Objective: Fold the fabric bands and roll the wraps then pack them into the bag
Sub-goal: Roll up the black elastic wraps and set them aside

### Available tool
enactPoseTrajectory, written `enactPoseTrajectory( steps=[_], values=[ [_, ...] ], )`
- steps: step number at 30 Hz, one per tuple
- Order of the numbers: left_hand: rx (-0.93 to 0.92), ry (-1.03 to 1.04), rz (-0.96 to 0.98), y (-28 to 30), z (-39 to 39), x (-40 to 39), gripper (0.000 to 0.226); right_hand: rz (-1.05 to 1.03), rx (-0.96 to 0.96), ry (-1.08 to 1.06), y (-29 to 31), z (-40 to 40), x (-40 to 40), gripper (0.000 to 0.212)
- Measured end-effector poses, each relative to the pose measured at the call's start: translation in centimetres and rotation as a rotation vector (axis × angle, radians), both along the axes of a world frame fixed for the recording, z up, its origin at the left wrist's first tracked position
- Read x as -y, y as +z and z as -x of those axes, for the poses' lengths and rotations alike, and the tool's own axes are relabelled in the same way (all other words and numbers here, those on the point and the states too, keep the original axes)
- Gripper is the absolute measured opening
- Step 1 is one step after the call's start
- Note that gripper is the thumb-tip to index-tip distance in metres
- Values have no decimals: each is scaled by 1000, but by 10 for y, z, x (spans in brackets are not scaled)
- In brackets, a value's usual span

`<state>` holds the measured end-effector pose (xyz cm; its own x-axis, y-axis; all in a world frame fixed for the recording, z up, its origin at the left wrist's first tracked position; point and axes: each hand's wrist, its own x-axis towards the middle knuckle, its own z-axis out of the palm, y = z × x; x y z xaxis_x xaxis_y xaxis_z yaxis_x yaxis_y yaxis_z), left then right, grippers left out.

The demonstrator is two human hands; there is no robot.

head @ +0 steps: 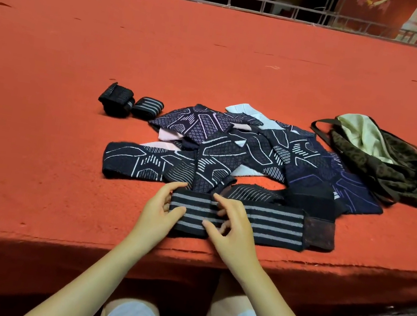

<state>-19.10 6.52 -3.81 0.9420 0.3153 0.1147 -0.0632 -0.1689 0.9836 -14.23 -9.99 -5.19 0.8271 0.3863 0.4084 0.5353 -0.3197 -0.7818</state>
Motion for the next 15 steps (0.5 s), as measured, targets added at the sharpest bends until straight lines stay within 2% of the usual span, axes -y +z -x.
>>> enactPoseTrajectory(
  steps=[3,7,11,15],
  values=[
    [30,27,32,0,2,0,47,131,173,-9,-6,2,-1,38],
    [80,11,26,-1,5,1,42,158,255,-10,-11,2,-1,29],
    [138,-40,16,-3,6,4,39,78,177,-4,-8,2,1,28],
    [138,-128,-54,-7,5,8,56,-18,-10,-10,2,5,6,36]
  ],
)
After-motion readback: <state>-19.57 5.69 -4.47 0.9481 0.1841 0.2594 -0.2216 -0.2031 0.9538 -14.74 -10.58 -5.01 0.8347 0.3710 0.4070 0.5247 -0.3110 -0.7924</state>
